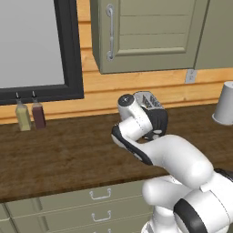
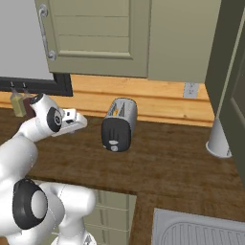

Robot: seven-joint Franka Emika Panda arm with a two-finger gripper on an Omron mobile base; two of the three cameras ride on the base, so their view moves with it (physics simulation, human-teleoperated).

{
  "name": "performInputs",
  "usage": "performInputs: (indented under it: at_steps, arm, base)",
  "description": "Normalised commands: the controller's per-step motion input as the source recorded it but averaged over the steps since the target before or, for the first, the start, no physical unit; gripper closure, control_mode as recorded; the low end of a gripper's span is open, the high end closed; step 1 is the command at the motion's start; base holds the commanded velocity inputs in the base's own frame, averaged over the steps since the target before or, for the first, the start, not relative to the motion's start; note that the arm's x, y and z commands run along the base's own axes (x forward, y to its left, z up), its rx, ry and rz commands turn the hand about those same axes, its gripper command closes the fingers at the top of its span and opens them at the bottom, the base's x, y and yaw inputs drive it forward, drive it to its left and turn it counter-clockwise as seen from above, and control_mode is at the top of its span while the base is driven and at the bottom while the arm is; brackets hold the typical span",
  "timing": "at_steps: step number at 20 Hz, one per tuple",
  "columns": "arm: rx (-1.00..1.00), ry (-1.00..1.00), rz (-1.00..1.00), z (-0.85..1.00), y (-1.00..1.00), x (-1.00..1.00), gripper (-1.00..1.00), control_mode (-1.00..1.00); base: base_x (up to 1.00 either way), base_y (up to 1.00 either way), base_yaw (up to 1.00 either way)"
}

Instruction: Start the toaster. Once the lever pops up, take the bread to the plate on the dining counter.

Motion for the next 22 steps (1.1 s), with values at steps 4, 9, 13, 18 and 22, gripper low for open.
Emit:
performInputs:
  at_steps: [4,9,13,18,22]
  arm:
    - [-0.02,0.00,0.00,0.00,0.06,0.00,-1.00,-1.00]
    - [0.00,0.00,0.00,0.00,0.00,0.00,-1.00,-1.00]
    - [0.00,0.00,0.00,0.00,0.00,0.00,-1.00,-1.00]
    - [0.00,0.00,0.00,0.00,0.00,0.00,-1.00,-1.00]
    - [0.00,0.00,0.00,0.00,0.00,0.00,-1.00,-1.00]
  base:
    - [0.00,0.00,0.00]
    - [0.00,0.00,0.00]
    - [0.00,0.00,0.00]
    - [0.00,0.00,0.00]
    - [0.00,0.00,0.00]
